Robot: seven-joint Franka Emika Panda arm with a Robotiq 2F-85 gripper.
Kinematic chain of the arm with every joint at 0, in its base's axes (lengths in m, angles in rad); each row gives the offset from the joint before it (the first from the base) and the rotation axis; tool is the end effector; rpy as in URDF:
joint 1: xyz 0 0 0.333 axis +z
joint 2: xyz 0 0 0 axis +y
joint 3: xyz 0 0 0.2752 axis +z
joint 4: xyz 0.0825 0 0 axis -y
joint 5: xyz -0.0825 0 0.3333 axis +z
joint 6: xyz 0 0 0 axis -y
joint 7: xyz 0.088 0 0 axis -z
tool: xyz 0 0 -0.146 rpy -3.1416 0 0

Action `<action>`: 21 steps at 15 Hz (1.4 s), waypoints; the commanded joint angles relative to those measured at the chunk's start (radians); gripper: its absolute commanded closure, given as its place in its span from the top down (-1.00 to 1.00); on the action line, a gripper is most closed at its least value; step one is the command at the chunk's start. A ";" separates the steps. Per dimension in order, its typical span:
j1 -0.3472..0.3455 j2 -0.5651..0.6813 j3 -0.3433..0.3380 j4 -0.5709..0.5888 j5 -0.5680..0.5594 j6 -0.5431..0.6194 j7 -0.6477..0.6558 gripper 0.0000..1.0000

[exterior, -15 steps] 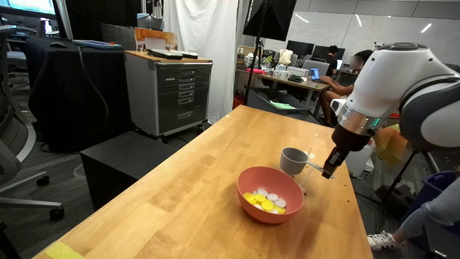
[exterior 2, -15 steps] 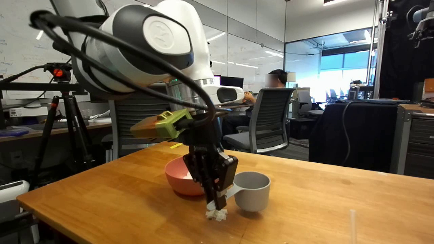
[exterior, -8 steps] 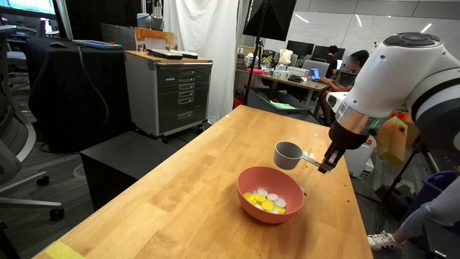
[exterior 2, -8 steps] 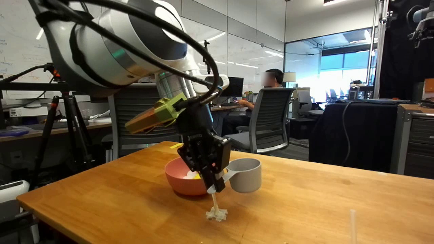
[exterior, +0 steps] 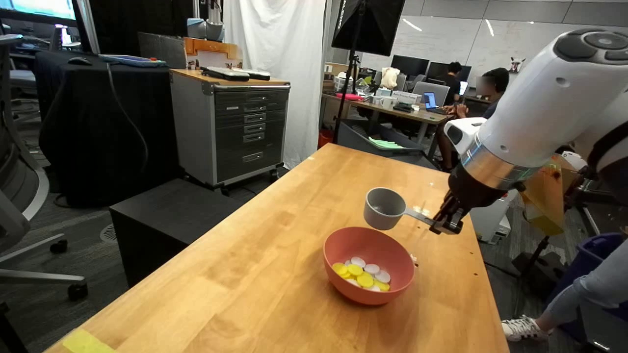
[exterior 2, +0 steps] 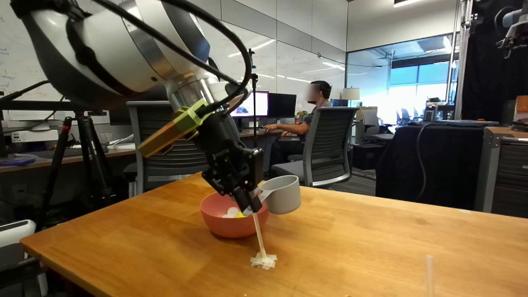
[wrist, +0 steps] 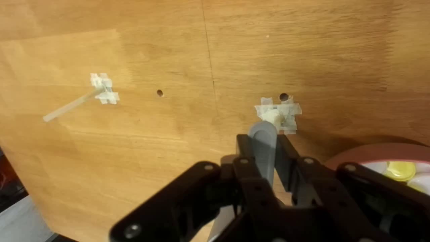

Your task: Pour the contents in the grey measuring cup into the pink bowl

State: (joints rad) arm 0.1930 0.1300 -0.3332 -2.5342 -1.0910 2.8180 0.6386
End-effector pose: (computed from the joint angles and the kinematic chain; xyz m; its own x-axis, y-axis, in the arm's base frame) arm 0.4361 -0.0330 0.1989 0.9452 0.2806 0.1669 0.1910 -0.8897 0.4146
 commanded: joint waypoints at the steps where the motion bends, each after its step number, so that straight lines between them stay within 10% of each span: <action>1: 0.032 -0.115 -0.011 -0.039 -0.186 -0.070 0.155 -0.89; 13: 0.087 -0.160 0.098 -0.121 -0.589 -0.335 0.538 -0.89; 14: -0.001 -0.156 0.204 -0.127 -0.601 -0.363 0.558 -0.89; 21: -0.017 -0.116 0.362 -0.148 -0.637 -0.564 0.647 -0.89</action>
State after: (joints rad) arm 0.1972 0.0066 -0.0373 -2.6728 -1.6879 2.3405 1.2290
